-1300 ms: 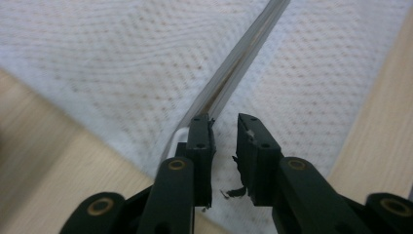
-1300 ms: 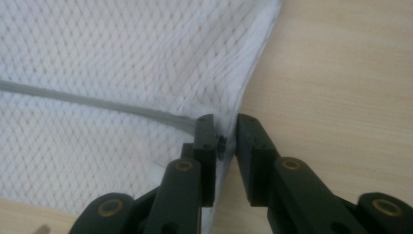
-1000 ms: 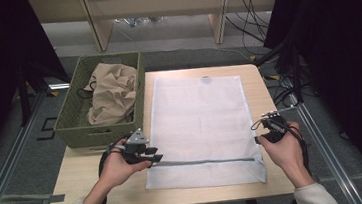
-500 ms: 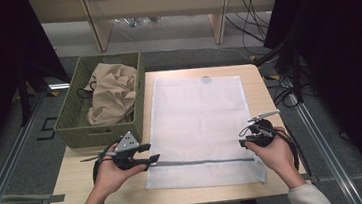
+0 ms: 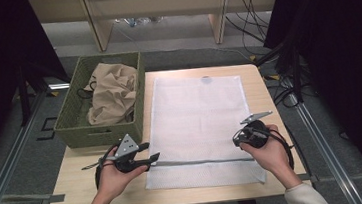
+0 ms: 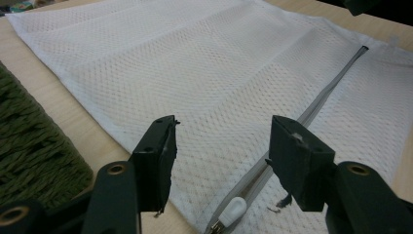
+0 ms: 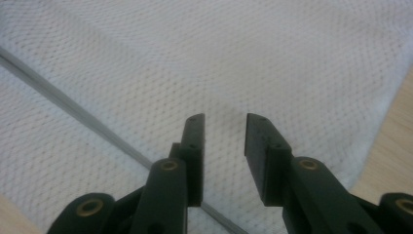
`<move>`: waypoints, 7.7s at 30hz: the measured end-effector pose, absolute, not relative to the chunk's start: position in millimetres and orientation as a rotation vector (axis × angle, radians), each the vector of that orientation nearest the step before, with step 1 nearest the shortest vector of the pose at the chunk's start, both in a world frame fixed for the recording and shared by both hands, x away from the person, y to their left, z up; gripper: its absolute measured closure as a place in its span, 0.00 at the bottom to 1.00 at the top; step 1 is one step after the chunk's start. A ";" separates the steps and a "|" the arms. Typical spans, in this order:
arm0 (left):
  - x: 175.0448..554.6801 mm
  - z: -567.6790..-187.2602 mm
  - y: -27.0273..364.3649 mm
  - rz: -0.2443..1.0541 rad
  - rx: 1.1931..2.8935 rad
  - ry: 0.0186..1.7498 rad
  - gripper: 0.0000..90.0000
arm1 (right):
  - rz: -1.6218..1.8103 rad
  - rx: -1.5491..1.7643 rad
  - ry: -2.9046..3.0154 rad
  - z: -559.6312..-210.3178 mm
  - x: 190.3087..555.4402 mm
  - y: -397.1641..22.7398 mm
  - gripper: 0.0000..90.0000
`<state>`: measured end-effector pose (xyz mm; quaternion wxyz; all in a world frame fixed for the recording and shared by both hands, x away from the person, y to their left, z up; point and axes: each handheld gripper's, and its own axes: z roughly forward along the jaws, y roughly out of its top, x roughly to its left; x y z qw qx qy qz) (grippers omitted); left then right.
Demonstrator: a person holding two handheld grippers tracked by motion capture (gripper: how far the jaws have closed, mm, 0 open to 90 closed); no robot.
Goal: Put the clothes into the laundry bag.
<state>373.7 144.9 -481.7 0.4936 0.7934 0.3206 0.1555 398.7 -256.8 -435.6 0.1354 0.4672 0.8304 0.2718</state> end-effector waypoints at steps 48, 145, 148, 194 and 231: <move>372.8 -485.0 144.1 0.371 1.975 0.801 0.50 | 0.666 1.086 2.734 -473.0 409.4 -167.9 0.81; 393.9 -423.5 179.9 0.651 1.754 0.829 0.47 | 0.929 0.876 2.311 -400.7 405.8 -136.1 0.99; 408.1 -409.6 192.9 0.705 1.737 0.880 0.42 | 0.934 0.855 2.303 -398.0 406.4 -133.5 0.99; 595.1 -431.0 229.6 0.588 2.007 1.467 0.10 | 0.914 0.898 2.314 -401.0 408.4 -137.4 0.99; 564.2 -418.6 243.6 0.689 1.659 1.221 0.95 | 0.917 0.911 2.328 -402.6 410.2 -140.4 0.99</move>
